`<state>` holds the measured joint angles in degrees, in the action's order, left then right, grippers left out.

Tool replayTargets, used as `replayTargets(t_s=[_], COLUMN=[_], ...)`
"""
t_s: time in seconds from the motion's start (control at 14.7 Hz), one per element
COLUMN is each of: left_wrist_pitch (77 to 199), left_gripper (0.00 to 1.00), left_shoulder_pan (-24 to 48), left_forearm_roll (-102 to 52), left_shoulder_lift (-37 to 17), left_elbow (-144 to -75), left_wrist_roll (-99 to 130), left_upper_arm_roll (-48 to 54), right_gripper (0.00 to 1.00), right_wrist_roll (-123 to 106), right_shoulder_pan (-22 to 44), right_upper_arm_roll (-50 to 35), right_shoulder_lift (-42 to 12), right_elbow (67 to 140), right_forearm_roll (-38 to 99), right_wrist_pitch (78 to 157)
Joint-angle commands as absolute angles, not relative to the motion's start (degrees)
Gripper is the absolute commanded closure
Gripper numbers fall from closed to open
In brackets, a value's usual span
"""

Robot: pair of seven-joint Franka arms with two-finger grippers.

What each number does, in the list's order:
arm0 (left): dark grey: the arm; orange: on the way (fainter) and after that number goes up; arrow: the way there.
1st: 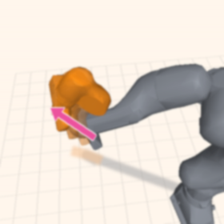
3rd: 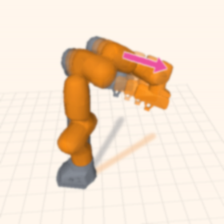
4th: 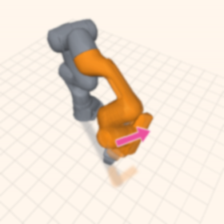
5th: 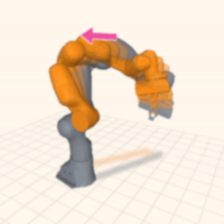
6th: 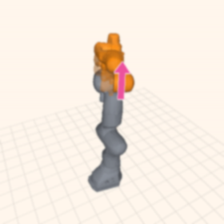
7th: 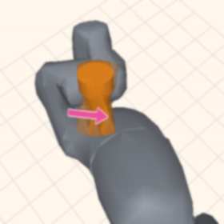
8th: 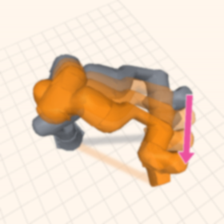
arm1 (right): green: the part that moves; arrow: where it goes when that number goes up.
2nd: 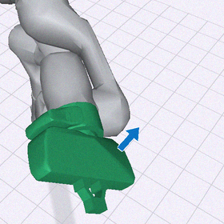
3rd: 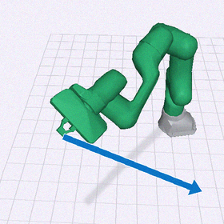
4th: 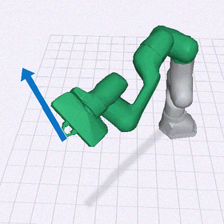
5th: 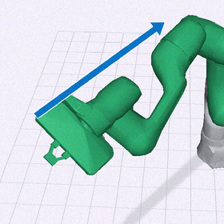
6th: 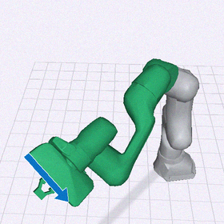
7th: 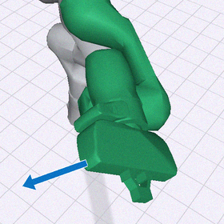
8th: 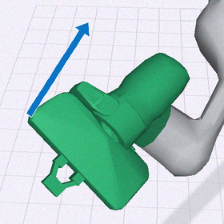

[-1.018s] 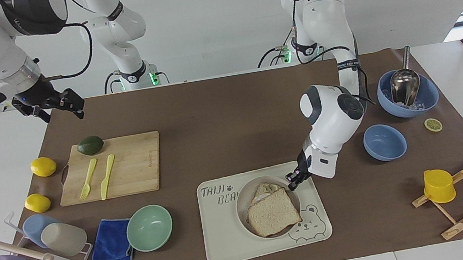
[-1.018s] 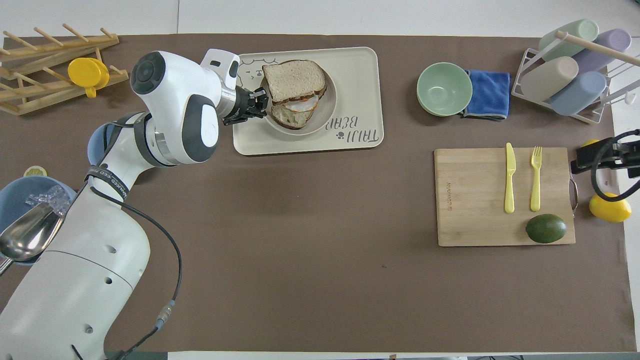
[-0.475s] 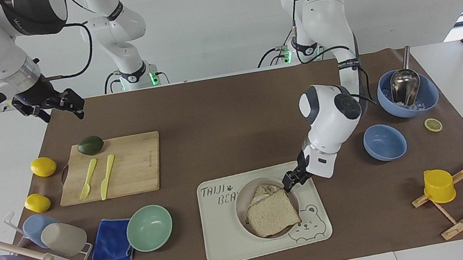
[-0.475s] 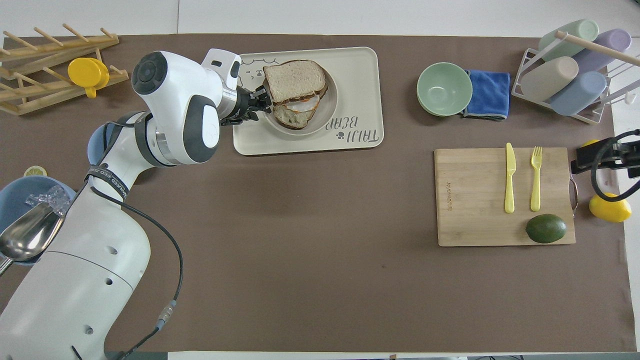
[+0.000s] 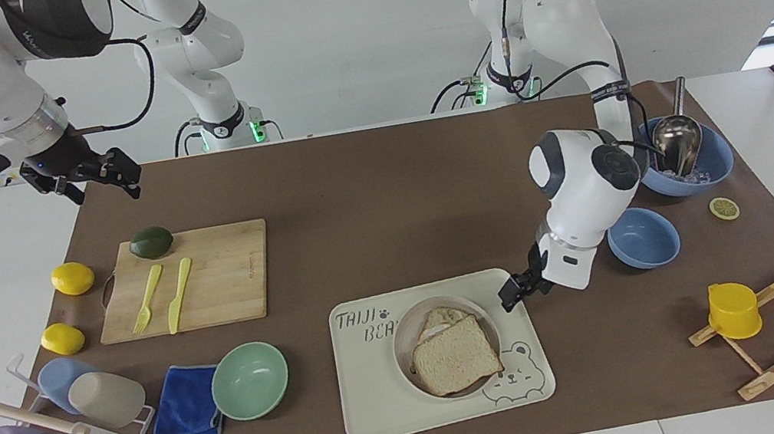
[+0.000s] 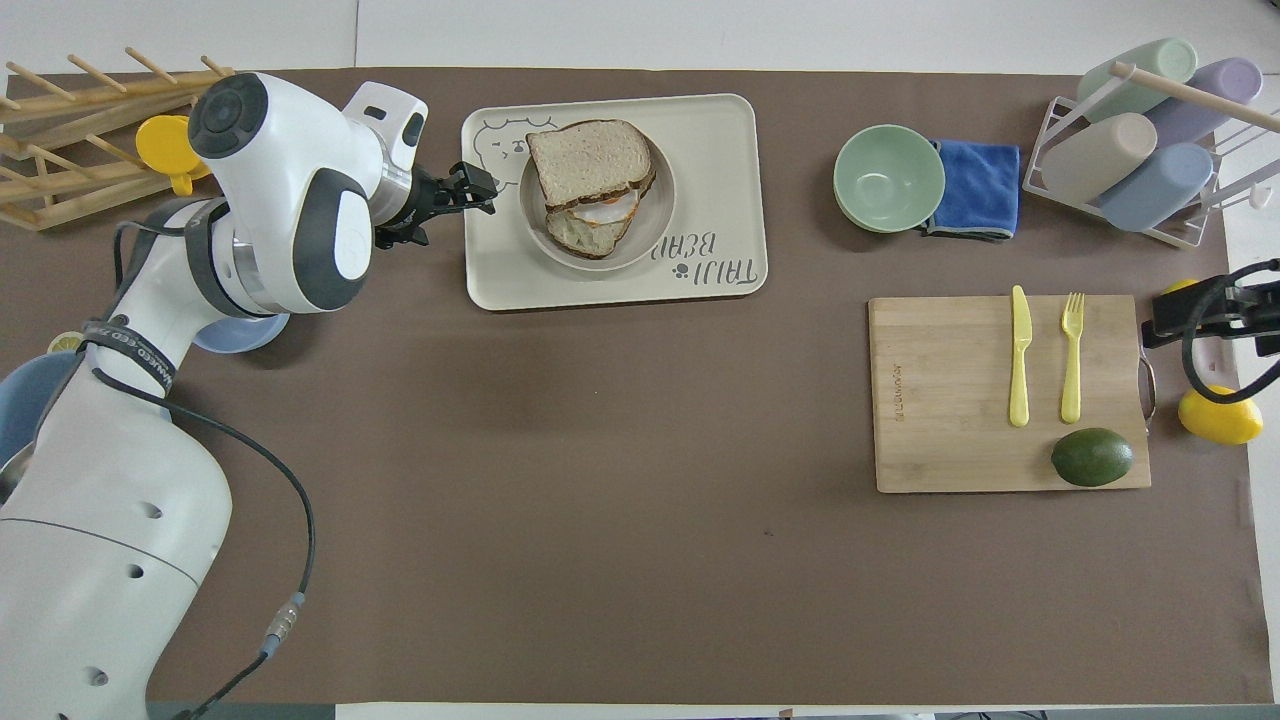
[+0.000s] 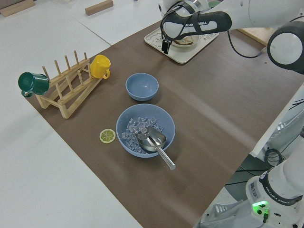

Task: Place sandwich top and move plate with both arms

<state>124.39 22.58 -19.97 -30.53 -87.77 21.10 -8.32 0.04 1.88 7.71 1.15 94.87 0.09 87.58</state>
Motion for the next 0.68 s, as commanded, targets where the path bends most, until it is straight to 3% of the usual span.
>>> replayTargets(t_s=[0.0, 0.61], left_wrist_pitch=[120.16, 103.38], left_gripper=[0.0, 0.0], left_shoulder_pan=[20.49, 13.64], left_forearm_roll=[-18.46, -5.45], left_shoulder_lift=[-24.71, -10.39], left_elbow=[-90.09, -89.47], left_wrist_roll=[19.95, 14.52], left_upper_arm_roll=[-8.88, -9.14], right_gripper=[0.0, 0.0], right_wrist_roll=[0.35, -0.17], right_shoulder_pan=[1.49, 1.49], right_upper_arm_roll=[7.47, 7.38], right_shoulder_lift=[1.49, 1.93], right_elbow=[95.01, 95.45], right_forearm_roll=[1.14, 1.32], right_wrist_pitch=[86.66, 83.15])
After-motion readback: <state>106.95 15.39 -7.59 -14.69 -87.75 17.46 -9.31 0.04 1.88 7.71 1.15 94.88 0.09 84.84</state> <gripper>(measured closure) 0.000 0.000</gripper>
